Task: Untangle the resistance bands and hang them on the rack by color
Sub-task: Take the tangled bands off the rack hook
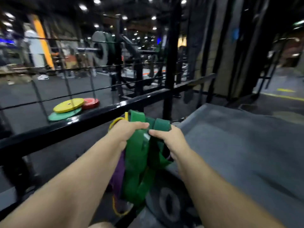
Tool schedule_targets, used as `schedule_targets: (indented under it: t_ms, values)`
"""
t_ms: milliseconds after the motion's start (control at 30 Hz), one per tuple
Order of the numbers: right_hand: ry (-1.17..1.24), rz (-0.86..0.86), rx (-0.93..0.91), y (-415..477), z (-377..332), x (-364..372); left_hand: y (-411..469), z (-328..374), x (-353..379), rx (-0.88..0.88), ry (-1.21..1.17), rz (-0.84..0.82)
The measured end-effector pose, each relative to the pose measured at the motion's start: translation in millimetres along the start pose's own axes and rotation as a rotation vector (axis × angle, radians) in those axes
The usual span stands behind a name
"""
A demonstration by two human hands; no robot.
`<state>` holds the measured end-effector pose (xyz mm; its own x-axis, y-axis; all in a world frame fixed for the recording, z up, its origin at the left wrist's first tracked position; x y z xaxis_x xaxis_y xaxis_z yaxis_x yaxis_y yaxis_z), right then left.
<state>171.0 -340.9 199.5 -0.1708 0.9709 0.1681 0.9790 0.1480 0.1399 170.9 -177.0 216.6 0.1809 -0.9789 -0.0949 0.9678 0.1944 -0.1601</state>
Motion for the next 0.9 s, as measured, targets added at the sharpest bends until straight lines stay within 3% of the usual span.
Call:
schedule_targets:
  t_ms: [333, 600, 800, 900]
  values:
    - [0.001, 0.236, -0.067, -18, -107, -111, -41, 117, 125, 0.142, 0.034, -0.259]
    - [-0.091, 0.390, -0.175, 25, -171, -201, 22, 174, 232, 0.241, -0.038, -0.391]
    - [-0.328, 0.564, -0.357, 83, -223, -258, 43, 237, 288, 0.328, -0.036, -0.462]
    - [-0.325, 0.649, -0.486, 93, -247, -278, 50, 264, 314, 0.417, -0.073, -0.537]
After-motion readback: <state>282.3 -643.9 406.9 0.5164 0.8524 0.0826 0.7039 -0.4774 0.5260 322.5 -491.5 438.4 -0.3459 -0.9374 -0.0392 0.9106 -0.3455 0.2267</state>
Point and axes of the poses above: each hand's wrist, its own y-axis towards the middle knuckle, its own x-axis out of the palm, z = x × y, the point moved 4 cm from there along y, towards the middle knuckle, and after that the axes turned 1 degree about y, right-handed, at the moved point
